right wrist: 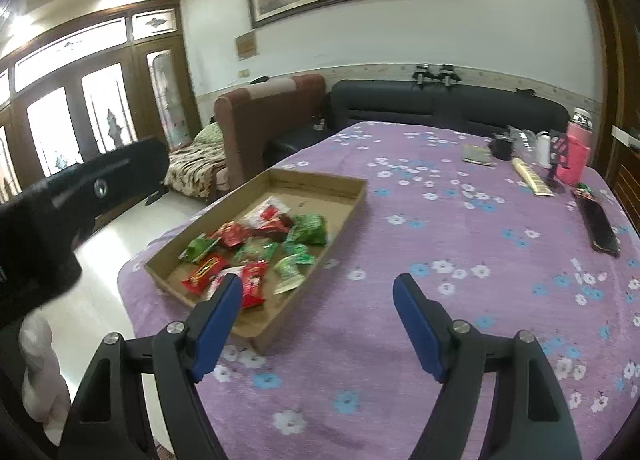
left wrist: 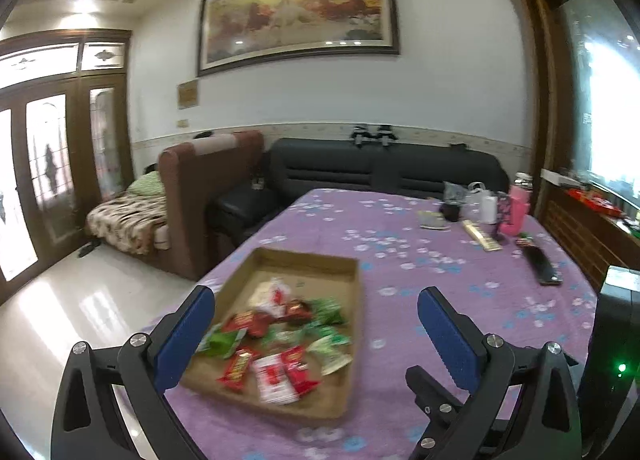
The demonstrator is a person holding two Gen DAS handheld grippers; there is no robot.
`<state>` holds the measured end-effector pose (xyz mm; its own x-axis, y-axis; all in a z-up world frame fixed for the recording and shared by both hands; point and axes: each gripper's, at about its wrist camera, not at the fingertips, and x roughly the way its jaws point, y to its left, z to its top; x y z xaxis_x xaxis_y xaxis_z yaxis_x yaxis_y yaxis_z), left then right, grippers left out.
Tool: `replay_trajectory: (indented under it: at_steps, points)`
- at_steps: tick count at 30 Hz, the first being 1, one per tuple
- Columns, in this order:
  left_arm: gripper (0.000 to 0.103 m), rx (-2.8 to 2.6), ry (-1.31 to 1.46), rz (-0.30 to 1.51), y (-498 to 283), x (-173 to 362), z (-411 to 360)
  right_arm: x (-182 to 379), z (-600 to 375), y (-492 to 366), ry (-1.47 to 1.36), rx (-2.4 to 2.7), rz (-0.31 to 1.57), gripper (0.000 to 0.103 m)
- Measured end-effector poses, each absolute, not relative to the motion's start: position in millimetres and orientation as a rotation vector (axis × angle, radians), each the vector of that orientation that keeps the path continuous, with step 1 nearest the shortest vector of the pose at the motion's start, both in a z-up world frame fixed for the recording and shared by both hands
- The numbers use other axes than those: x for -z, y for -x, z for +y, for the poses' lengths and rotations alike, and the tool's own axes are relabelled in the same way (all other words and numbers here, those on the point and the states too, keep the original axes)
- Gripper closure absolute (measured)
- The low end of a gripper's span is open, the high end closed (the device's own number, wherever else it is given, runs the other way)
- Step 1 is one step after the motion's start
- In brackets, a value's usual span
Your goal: Organize snacks
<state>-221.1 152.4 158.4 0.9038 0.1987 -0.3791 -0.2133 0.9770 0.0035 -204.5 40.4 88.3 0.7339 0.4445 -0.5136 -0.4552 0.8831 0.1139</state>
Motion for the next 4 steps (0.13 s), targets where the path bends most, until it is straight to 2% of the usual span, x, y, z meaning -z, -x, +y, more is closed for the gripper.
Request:
replay_trajectory:
  at_steps: [4]
  points:
    - [0.001, -0.125, 0.033, 0.434, 196.4, -161.1, 125.5, -94.3, 2.9, 193.4, -0.025, -0.418, 0.568, 0.025]
